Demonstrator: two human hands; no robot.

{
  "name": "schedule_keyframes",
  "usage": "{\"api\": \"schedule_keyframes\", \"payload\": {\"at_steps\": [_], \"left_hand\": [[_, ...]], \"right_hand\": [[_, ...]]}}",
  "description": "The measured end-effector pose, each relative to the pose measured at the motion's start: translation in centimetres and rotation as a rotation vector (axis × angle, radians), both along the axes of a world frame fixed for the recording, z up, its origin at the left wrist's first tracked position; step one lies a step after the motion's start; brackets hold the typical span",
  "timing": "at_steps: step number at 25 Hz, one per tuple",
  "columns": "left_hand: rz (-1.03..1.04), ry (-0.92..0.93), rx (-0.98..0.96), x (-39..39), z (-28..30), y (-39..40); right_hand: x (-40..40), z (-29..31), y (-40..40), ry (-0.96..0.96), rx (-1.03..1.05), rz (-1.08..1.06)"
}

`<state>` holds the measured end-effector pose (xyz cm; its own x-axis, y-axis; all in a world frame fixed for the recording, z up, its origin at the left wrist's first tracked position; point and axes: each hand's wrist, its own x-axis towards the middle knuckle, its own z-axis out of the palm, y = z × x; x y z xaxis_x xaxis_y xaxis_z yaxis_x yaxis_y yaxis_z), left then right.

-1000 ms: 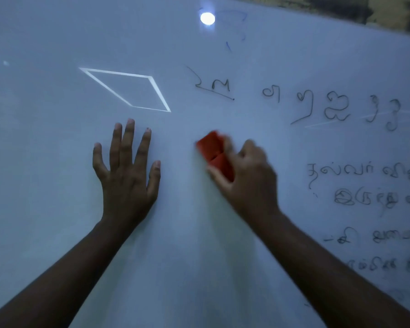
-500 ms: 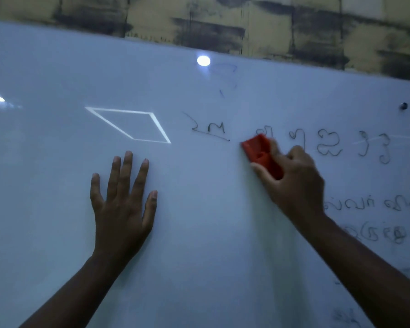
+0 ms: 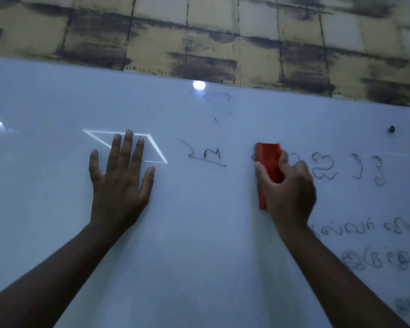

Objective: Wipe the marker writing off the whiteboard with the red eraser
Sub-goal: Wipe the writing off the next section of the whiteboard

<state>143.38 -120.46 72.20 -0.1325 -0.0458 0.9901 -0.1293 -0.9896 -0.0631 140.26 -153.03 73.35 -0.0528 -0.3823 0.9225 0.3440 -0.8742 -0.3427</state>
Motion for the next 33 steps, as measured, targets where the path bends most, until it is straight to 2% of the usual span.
{"api": "schedule_keyframes", "payload": {"at_steps": [6, 10, 16, 19, 22, 25, 28, 33], "left_hand": [[0.002, -0.005, 0.011, 0.8, -0.1, 0.3], [-0.003, -0.007, 0.031, 0.8, -0.1, 0.5], [-0.006, -0.042, 0.024, 0.6, -0.3, 0.4], [-0.013, -0.060, 0.012, 0.2, -0.2, 0.1], [-0.046, -0.109, -0.010, -1.0, 2.5, 0.2], [-0.049, -0.109, 0.026, -0.9, 6.8, -0.2], [-0.049, -0.095, 0.018, 0.8, 7.9, -1.4], [-0.011, -0.118, 0.022, 1.8, 7.9, -1.2]], "right_hand": [[0.5, -0.1, 12.6, -0.130, -0.406, -0.041], [0.3, 2.2, 14.5, -0.149, -0.551, -0.056], [0.6, 7.2, 3.6, -0.077, -0.221, -0.067], [0.3, 9.1, -1.5, -0.111, -0.138, -0.089], [0.8, 10.6, -2.8, -0.112, -0.066, -0.100], [1.4, 11.7, -1.1, -0.139, 0.013, -0.053], [2.1, 12.3, 2.8, -0.159, 0.011, -0.031], [2.3, 12.4, 14.4, -0.240, -0.280, -0.048]]}}
